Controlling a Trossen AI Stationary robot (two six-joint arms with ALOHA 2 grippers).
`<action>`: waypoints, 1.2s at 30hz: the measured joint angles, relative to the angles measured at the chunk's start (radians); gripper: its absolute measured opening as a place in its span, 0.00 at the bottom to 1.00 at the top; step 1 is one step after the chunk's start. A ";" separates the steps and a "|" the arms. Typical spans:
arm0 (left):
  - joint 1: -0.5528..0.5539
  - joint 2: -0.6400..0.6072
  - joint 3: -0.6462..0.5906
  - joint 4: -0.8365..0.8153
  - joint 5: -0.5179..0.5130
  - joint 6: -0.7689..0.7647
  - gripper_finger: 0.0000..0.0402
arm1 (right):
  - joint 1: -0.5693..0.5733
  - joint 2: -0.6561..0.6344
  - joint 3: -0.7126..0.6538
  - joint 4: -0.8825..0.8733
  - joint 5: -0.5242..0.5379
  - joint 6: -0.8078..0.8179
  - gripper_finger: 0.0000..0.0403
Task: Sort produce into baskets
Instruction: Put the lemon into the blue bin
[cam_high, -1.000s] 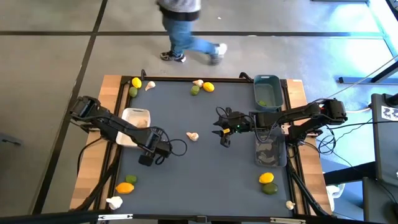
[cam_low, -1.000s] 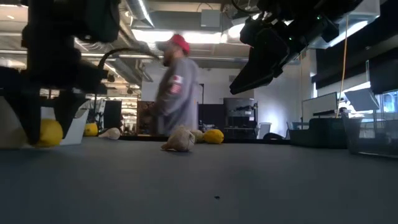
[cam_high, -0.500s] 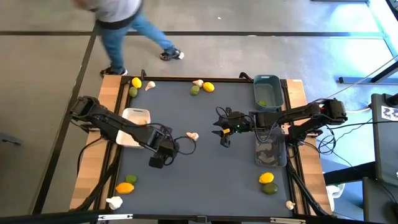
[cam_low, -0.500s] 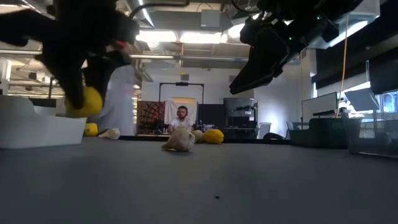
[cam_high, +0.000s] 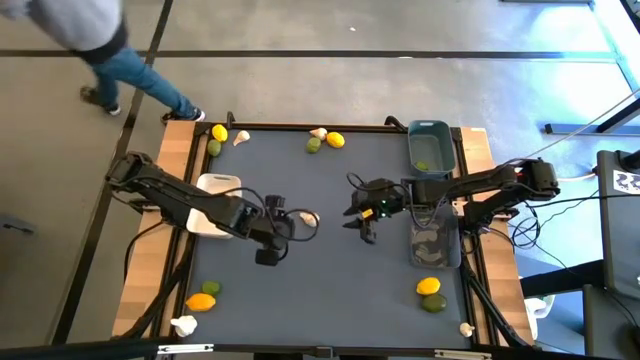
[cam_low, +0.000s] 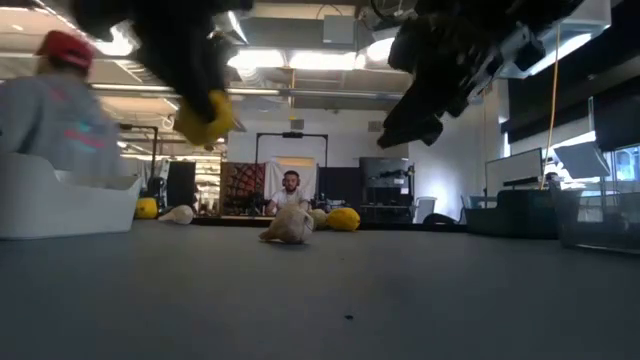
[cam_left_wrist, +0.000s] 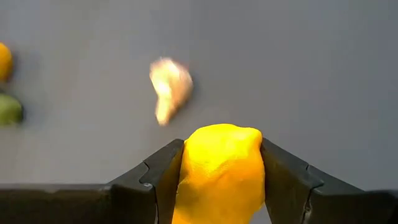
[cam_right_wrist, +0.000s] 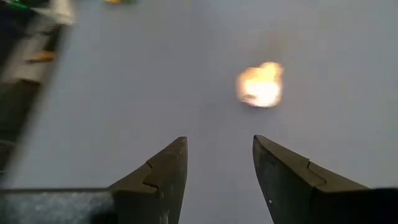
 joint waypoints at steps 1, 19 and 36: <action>0.000 -0.005 0.000 0.032 -0.013 0.008 0.44 | 0.000 -0.011 0.001 -0.009 -0.032 0.013 0.45; 0.064 -0.009 0.000 0.612 -0.042 0.138 0.45 | 0.216 -0.140 0.002 0.004 0.291 -0.070 0.45; 0.069 0.049 0.000 0.895 -0.045 0.009 0.45 | 0.228 -0.036 -0.001 0.360 0.368 -0.236 0.45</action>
